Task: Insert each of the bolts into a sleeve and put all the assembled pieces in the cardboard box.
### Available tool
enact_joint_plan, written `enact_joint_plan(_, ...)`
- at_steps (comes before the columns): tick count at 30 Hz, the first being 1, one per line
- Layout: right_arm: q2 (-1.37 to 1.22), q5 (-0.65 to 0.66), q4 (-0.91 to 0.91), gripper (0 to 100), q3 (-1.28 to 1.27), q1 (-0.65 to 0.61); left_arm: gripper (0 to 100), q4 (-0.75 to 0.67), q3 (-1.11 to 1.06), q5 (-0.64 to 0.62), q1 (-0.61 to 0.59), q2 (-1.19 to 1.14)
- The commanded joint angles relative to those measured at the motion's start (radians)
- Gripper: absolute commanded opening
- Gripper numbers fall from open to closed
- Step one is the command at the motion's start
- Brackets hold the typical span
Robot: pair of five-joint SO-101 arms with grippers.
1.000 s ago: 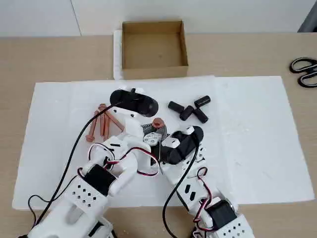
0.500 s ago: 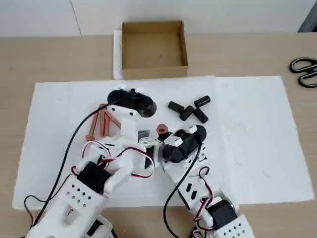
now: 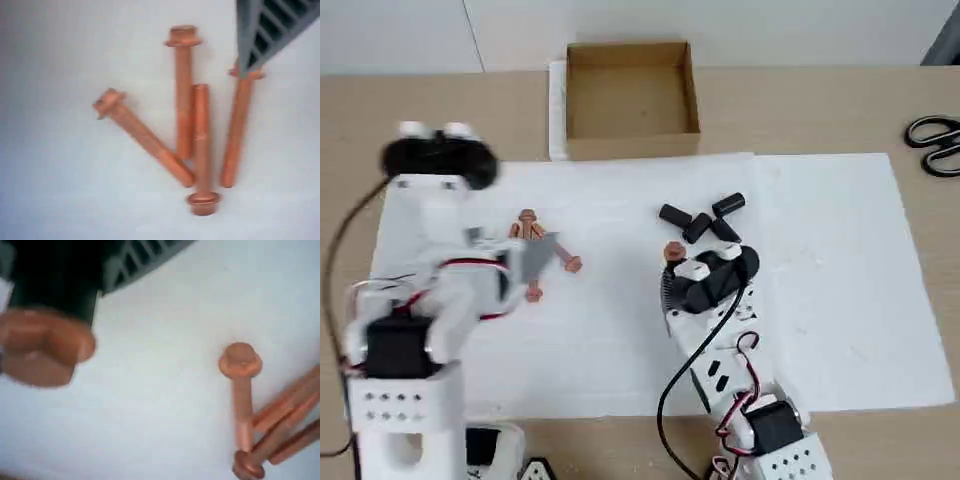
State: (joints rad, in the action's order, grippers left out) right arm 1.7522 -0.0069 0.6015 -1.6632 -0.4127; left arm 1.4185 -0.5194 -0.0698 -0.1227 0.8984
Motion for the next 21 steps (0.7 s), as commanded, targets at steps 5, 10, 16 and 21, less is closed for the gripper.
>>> enact_joint_plan(5, -0.168, -0.006, 0.116, 0.3, 0.195, 0.209, 32, 0.072, 0.010, 0.023, -0.224, 0.009)
enact_joint_plan(10, -0.507, 0.023, 0.108, 0.3, 0.557, 0.209, 32, 0.072, -0.022, 0.023, -0.226, 0.009)
enact_joint_plan(16, -1.086, 0.015, 0.005, 0.3, 1.023, 0.208, 32, 0.078, -0.024, 0.023, -0.226, 0.009)
enact_joint_plan(21, -1.504, 0.014, -0.119, 0.3, 1.389, 0.208, 32, 0.078, -0.058, 0.023, -0.227, 0.009)
